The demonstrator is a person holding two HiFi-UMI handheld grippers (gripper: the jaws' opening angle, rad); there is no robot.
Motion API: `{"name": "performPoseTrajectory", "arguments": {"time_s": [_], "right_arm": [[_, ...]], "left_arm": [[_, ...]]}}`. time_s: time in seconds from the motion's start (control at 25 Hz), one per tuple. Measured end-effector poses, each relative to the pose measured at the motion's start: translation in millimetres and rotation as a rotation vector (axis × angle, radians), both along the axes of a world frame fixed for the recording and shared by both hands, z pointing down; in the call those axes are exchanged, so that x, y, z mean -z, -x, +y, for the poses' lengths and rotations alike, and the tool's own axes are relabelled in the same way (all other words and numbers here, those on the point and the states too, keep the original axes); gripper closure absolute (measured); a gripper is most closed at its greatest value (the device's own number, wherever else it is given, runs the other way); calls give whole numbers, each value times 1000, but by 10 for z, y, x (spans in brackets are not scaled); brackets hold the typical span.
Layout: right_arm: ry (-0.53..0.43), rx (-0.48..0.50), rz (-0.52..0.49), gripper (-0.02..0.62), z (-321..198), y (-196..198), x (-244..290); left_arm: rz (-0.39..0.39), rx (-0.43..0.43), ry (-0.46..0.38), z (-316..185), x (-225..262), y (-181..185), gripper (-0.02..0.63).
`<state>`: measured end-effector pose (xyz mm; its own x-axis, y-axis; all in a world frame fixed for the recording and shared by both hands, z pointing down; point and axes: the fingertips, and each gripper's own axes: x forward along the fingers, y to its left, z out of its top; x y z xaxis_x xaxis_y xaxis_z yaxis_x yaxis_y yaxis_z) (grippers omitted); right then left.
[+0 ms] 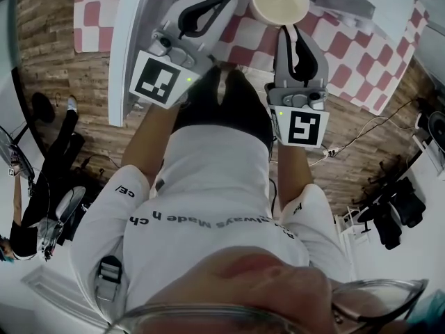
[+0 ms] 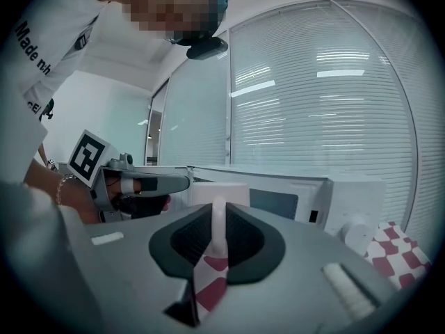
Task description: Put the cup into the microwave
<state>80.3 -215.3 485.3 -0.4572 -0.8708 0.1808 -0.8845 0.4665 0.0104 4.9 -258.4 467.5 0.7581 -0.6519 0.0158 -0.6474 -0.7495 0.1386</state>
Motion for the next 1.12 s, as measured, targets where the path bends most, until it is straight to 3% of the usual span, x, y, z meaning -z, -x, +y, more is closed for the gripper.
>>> {"name": "performPoseTrajectory", "arguments": {"time_s": [1.12], "right_arm": [[10,-39,-11,557,-764,-52,-722]], "left_arm": [[-46,7,7,-603,-732,-177,601]]}}
